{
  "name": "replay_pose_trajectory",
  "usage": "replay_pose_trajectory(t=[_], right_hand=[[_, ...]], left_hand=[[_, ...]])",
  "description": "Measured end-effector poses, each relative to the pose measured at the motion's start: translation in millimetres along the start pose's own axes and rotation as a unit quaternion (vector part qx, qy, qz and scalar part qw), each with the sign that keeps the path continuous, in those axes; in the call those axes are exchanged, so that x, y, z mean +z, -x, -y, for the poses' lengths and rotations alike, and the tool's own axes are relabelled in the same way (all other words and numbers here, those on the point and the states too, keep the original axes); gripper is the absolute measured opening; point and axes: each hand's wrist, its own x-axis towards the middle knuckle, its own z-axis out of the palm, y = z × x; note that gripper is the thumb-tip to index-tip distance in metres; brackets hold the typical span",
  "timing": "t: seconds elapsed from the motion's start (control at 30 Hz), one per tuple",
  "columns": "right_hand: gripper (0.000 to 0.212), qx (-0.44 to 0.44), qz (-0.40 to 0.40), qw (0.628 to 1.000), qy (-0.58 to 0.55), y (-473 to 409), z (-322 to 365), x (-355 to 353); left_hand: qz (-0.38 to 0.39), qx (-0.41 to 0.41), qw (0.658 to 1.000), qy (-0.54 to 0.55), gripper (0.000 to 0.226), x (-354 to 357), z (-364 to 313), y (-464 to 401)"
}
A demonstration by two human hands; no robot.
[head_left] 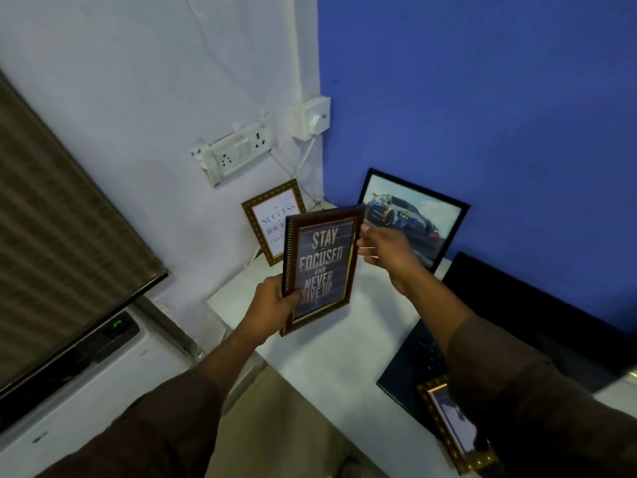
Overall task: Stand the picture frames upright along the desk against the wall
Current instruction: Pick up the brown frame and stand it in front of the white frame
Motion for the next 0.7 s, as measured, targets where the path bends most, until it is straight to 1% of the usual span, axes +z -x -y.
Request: replay_pose_trajectory(t=[0.07,0.17,0.27,0.33,0.4,0.47,0.53,0.6,0.63,0.67,0.7], right_hand=[[0.024,-0.014,-0.037,0.999,0.028,21,-9,-17],[0.025,-0.016,-0.082,0.996,0.034,60,-22,-38],[0.032,-0.021,-0.079,0.996,-0.028,103,-31,-53],[0.037,-0.028,-0.11,0.991,-0.069,130,-42,-62],[0.041,-0.014,-0.159,0.983,-0.089,156,-57,-72],[0.043,0.002,-0.196,0.977,-0.079,180,-76,-83],[0.044,0.003,-0.23,0.971,-0.072,209,-93,-101],[0.043,-0.001,-0.26,0.964,-0.061,233,-103,-119],[0.043,-0.005,-0.279,0.959,-0.056,244,-106,-129],[0.043,-0.004,-0.296,0.954,-0.052,254,-108,-140],[0.043,-0.001,-0.313,0.948,-0.051,264,-111,-151]], left_hand=[[0.052,0.001,0.996,0.076,0.029,3,-11,8],[0.114,0.004,0.983,0.143,0.028,15,-29,27],[0.175,-0.002,0.967,0.184,0.03,32,-42,47],[0.217,-0.001,0.958,0.19,0.032,45,-45,62],[0.246,-0.005,0.955,0.166,0.033,60,-44,76],[0.253,-0.001,0.962,0.1,0.033,75,-43,88],[0.238,0.022,0.971,0.011,0.032,98,-45,105],[0.2,0.051,0.977,-0.048,0.031,120,-53,121],[0.186,0.06,0.979,-0.059,0.031,132,-58,127],[0.192,0.055,0.978,-0.056,0.031,143,-65,132],[0.221,0.039,0.974,-0.031,0.031,156,-70,137]])
